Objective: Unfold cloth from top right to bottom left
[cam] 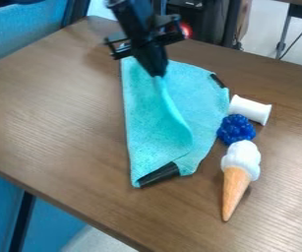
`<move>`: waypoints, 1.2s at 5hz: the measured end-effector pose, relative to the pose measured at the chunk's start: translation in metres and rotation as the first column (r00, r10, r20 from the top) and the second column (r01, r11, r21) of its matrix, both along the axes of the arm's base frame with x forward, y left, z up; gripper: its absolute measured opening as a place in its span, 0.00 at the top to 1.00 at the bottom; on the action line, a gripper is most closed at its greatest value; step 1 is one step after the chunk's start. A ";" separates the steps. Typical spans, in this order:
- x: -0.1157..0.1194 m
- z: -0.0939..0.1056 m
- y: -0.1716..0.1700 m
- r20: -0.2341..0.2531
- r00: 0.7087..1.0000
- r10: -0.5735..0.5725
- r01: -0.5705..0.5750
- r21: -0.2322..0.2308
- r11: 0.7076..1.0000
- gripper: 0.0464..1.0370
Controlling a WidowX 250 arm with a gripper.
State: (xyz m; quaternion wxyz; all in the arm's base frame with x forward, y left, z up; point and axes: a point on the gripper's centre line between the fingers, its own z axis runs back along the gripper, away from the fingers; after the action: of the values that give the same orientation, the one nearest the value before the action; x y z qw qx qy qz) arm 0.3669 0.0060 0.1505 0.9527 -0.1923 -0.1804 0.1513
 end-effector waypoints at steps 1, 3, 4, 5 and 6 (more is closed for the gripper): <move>-0.026 0.000 0.026 0.002 1.000 -0.012 0.012 0.009 1.000 0.99; -0.051 0.000 0.066 -0.016 1.000 -0.025 0.025 -0.008 1.000 0.99; -0.052 -0.003 0.080 -0.051 0.997 -0.052 0.052 -0.011 0.999 0.99; -0.054 0.004 0.092 -0.072 0.996 -0.049 0.047 -0.029 0.998 0.99; -0.060 0.005 0.099 -0.109 0.993 -0.040 0.036 -0.045 0.998 0.99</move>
State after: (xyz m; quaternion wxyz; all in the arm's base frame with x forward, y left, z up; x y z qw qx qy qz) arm 0.3065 0.1050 0.1555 0.9595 -0.2074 -0.1210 0.1472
